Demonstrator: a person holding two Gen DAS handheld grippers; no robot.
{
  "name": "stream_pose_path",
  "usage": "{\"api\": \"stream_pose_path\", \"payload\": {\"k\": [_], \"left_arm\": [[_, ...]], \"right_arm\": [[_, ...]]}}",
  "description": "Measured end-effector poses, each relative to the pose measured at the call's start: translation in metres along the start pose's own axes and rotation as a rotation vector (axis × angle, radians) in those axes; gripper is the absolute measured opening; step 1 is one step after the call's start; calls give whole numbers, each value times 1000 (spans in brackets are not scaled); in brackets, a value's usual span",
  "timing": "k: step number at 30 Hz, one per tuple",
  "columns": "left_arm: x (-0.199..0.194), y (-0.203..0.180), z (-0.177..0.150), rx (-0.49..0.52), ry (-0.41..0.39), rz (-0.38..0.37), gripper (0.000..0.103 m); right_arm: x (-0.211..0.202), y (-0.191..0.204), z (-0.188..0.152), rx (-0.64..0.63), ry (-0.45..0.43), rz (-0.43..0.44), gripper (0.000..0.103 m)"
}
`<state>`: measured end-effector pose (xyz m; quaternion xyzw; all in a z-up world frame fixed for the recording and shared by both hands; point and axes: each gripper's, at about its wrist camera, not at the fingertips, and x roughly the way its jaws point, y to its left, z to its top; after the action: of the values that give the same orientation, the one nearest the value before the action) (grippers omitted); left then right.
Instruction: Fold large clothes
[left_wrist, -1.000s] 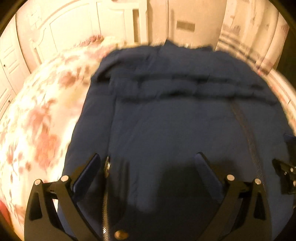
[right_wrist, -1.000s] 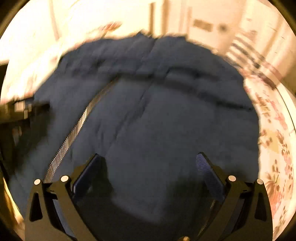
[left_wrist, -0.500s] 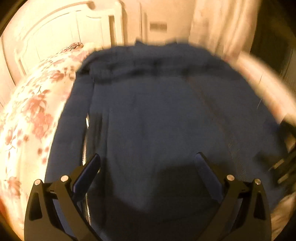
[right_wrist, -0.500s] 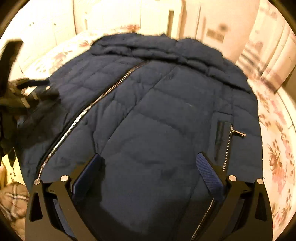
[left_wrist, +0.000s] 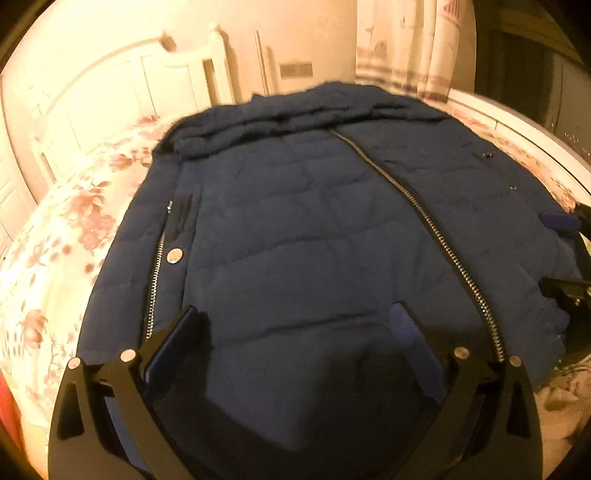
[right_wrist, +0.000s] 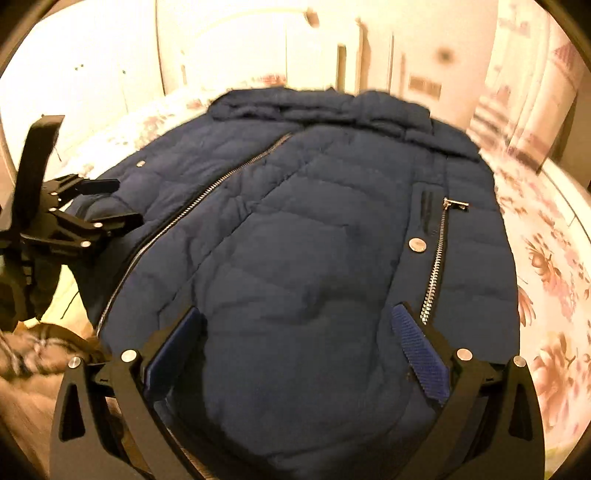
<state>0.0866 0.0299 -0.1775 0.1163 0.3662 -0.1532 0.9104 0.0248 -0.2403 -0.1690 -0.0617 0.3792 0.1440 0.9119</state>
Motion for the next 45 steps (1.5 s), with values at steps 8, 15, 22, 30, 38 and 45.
{"api": "stream_pose_path", "payload": {"k": [8, 15, 22, 30, 38, 45], "left_arm": [[-13, 10, 4, -34, 25, -5, 101], [-21, 58, -29, -130, -25, 3, 101], [-25, 53, -25, -127, -22, 36, 101], [-24, 52, -30, -108, -28, 49, 101], [-67, 122, -56, -330, -137, -17, 101], [-79, 178, -100, -549, -138, -69, 98]], "right_arm": [[-10, 8, 9, -22, 27, -107, 99], [-21, -42, -29, 161, -29, -49, 99], [-31, -34, -21, 154, -19, -100, 99], [-27, -39, -29, 166, -4, -75, 99], [-81, -92, -82, 470, -158, 123, 98], [-80, -99, -121, 586, -162, 222, 89]]}}
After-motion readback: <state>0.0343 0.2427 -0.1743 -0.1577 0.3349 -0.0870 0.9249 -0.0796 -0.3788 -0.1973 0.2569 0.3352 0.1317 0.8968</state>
